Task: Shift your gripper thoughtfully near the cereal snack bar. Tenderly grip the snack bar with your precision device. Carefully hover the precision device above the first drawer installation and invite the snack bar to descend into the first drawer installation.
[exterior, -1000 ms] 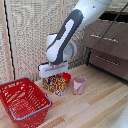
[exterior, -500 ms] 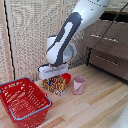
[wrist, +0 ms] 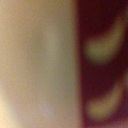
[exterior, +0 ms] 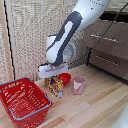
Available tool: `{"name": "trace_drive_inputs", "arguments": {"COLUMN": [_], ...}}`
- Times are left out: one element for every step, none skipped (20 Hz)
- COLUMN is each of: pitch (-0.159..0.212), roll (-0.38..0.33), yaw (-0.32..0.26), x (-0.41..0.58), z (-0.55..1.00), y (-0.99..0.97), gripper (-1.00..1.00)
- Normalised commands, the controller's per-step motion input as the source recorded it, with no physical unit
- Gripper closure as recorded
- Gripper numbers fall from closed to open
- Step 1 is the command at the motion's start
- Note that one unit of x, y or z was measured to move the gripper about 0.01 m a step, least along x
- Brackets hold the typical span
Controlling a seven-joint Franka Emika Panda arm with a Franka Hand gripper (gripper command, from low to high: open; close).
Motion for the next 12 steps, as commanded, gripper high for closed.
{"name": "trace_drive_inputs", "arguments": {"pitch": [0.019,0.024,0.042,0.045,0.031,0.027,0.015,0.014,0.016,0.019,0.030,0.033], "roll": [-0.001,-0.009,-0.010,-0.041,-0.030,-0.021,-0.011,-0.014,-0.021,-0.026,-0.021,-0.026], "yaw": [-0.031,-0.032,-0.023,-0.017,-0.004,-0.001,-0.011,-0.047,-0.070,-0.068,-0.058,-0.047], "x": [0.129,0.129,0.129,0.114,0.123,0.134,0.160,0.149,0.103,0.149,0.171,0.186], "z": [0.67,0.73,0.78,0.92,0.97,1.00,1.00,1.00,1.00,1.00,1.00,1.00], "y": [0.00,0.00,0.00,0.00,0.00,0.00,0.00,0.00,0.00,0.01,0.00,0.00], "gripper": [1.00,1.00,1.00,1.00,1.00,1.00,1.00,1.00,1.00,1.00,1.00,1.00]}}
